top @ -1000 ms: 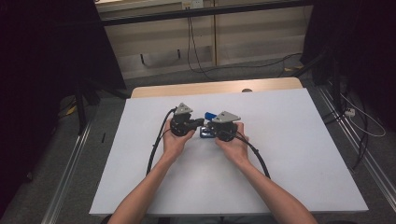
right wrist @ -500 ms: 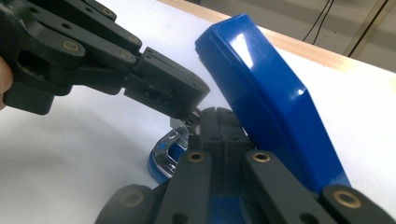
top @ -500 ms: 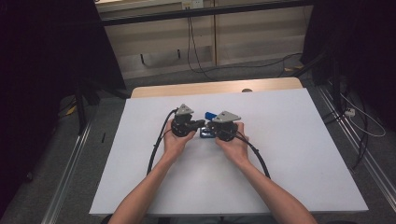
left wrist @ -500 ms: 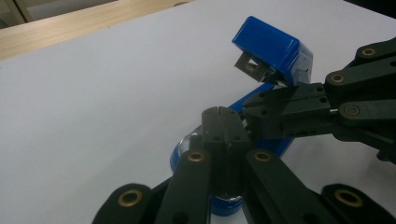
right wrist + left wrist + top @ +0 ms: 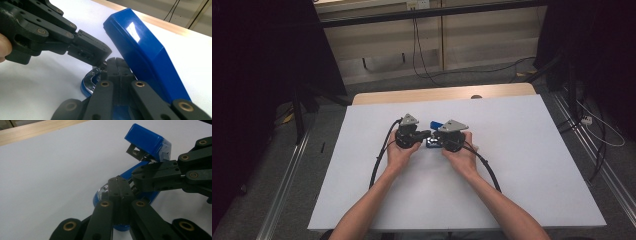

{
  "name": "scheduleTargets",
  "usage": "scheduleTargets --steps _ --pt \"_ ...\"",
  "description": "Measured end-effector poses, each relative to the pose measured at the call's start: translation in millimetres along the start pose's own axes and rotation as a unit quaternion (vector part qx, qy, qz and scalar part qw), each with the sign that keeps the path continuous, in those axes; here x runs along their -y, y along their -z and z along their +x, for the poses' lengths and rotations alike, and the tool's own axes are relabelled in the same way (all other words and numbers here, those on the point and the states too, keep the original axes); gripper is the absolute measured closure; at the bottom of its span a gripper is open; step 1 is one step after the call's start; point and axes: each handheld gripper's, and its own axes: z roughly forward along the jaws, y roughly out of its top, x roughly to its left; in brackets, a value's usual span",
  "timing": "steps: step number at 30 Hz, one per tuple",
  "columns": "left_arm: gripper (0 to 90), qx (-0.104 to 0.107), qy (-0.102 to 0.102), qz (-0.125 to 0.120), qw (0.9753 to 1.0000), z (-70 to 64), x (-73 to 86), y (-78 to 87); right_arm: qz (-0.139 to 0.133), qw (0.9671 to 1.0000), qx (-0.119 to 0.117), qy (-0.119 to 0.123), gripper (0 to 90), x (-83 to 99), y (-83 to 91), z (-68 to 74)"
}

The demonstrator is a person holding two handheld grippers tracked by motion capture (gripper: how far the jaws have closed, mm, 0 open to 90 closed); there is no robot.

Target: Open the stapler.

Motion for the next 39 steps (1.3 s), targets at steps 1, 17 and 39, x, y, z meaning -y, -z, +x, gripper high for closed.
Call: scheduleTargets --steps 1,17,39 --pt "90.0 0.0 0.0 0.001 1.0 0.0 0.4 -0.2 0.0 1.0 0.0 0.001 90.0 0.1 -0.3 0.1" --pt "90.0 0.011 -0.001 -0.003 0.9999 3.5 2.2 -0.5 -0.015 0.9999 0.008 -0.002 90.0 -8.8 -1.8 4.1" --pt "90.0 0.007 -0.003 -0.011 0.9999 1.8 4.1 -0.6 -0.034 0.9992 0.023 -0.004 90.0 -12.1 7.4 -2.0"
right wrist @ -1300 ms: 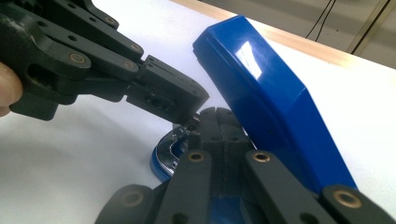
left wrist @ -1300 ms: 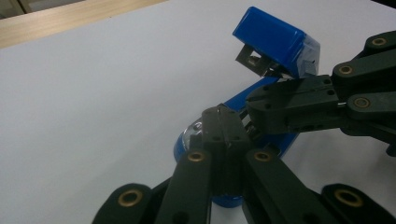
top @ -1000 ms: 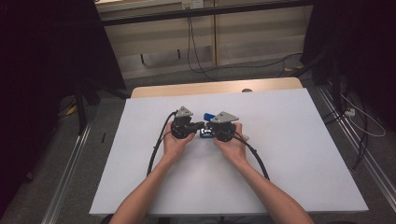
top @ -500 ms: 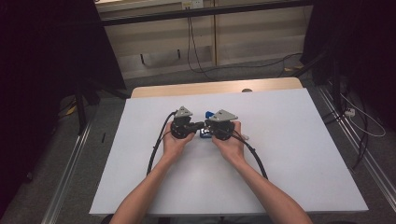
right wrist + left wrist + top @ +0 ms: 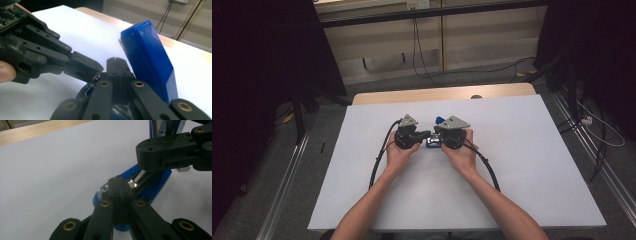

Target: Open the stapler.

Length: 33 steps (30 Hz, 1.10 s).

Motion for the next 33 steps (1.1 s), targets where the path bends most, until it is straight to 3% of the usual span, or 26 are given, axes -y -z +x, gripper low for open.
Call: scheduleTargets --steps 33 --pt "90.0 0.002 -0.006 -0.006 1.0 0.5 1.6 0.1 -0.015 0.9996 0.021 -0.013 90.0 -4.4 20.3 -21.3"
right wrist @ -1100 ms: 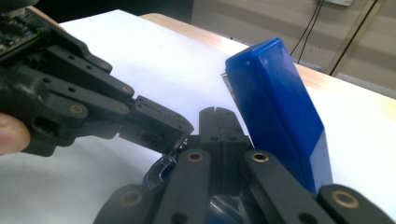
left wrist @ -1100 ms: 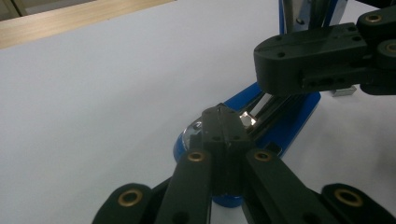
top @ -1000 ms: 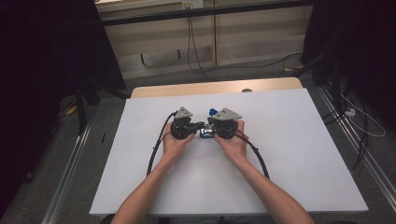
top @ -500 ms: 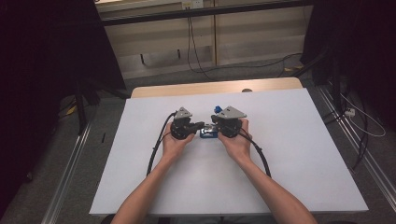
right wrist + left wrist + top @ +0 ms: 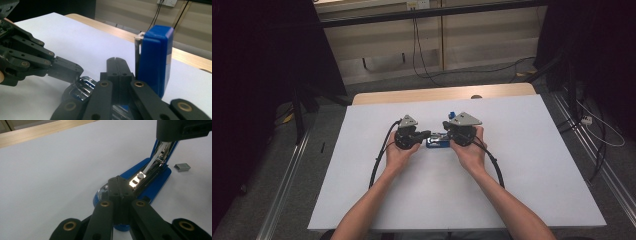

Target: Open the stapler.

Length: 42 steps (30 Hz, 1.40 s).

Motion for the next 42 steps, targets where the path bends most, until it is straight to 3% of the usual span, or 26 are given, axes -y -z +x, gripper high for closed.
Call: scheduleTargets --steps 20,42 --pt "90.0 0.002 0.004 -0.001 1.0 0.4 0.2 -0.1 -0.002 0.9999 0.003 -0.011 90.0 0.0 11.0 -15.2" --pt "90.0 0.001 0.003 -0.001 1.0 0.2 0.6 0.1 0.006 0.9996 0.016 -0.021 90.0 13.7 22.8 -37.2"
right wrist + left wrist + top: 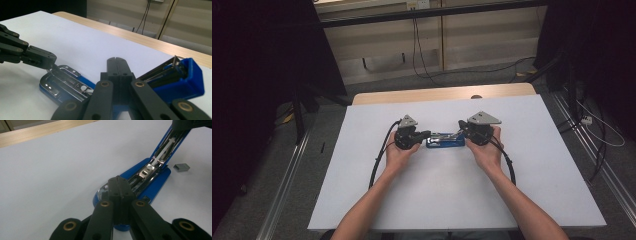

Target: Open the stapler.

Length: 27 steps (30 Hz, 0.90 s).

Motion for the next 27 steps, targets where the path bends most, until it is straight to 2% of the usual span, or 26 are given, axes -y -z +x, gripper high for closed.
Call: scheduleTargets --steps 9,13,17,27 --pt "90.0 0.0 0.0 0.0 1.0 -0.1 0.0 0.1 0.0 1.0 0.004 -0.001 90.0 0.3 3.0 -3.6" --pt "90.0 0.004 0.007 0.0 1.0 1.1 0.3 0.1 0.003 0.9999 0.009 -0.01 90.0 5.1 5.2 -10.4" --pt "90.0 0.002 0.006 0.001 1.0 0.6 0.2 0.2 0.005 0.9998 0.015 -0.016 90.0 10.7 8.0 -16.2" --pt "90.0 0.0 0.007 0.0 1.0 -0.2 0.0 0.1 0.006 0.9997 0.017 -0.015 90.0 16.3 15.4 -25.5"
